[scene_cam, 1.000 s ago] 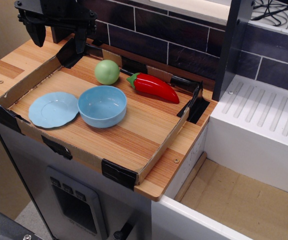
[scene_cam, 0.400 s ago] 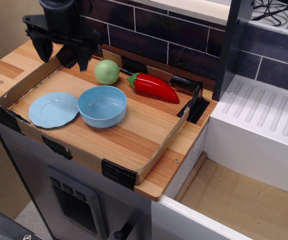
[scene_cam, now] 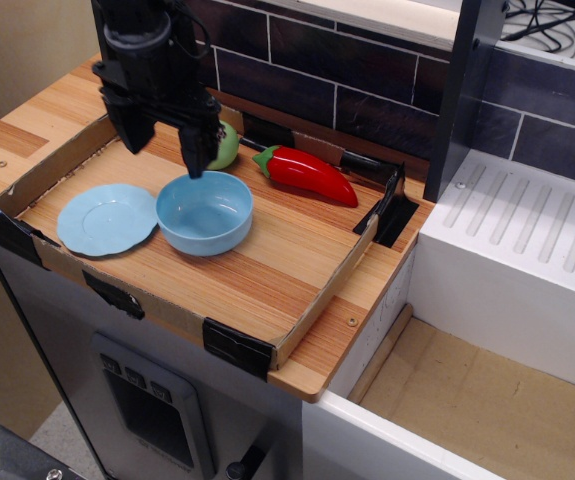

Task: Put bowl on plate

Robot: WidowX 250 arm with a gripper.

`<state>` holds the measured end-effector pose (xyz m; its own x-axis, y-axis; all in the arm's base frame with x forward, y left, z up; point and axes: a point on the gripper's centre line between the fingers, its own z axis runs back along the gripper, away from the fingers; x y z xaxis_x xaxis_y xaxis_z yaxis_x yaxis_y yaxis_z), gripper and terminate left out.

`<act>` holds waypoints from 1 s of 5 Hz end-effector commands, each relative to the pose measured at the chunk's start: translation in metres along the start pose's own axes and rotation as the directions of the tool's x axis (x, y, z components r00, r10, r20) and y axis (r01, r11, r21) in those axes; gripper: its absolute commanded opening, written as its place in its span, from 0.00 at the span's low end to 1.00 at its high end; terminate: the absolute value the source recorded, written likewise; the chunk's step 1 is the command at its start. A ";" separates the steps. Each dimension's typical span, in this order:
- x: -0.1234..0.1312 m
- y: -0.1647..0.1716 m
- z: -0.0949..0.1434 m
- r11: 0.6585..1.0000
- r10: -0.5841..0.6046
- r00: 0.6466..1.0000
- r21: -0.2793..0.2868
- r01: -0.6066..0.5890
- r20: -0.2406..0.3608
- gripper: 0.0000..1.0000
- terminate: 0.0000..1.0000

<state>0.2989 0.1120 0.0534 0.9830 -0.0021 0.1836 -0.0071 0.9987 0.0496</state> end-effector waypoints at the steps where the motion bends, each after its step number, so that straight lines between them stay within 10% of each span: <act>1: -0.001 -0.003 -0.024 0.997 -0.073 0.996 0.040 0.071 0.050 1.00 0.00; 3: -0.003 -0.011 -0.036 0.994 -0.105 0.994 0.043 0.105 0.012 1.00 0.00; 4: -0.002 -0.009 -0.031 0.995 -0.096 0.995 0.010 0.096 -0.007 0.00 0.00; 5: -0.001 -0.007 -0.027 0.993 -0.120 0.992 -0.027 0.119 -0.032 0.00 0.00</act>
<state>0.2979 0.1011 0.0150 0.9870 -0.1159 0.1110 0.1142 0.9932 0.0217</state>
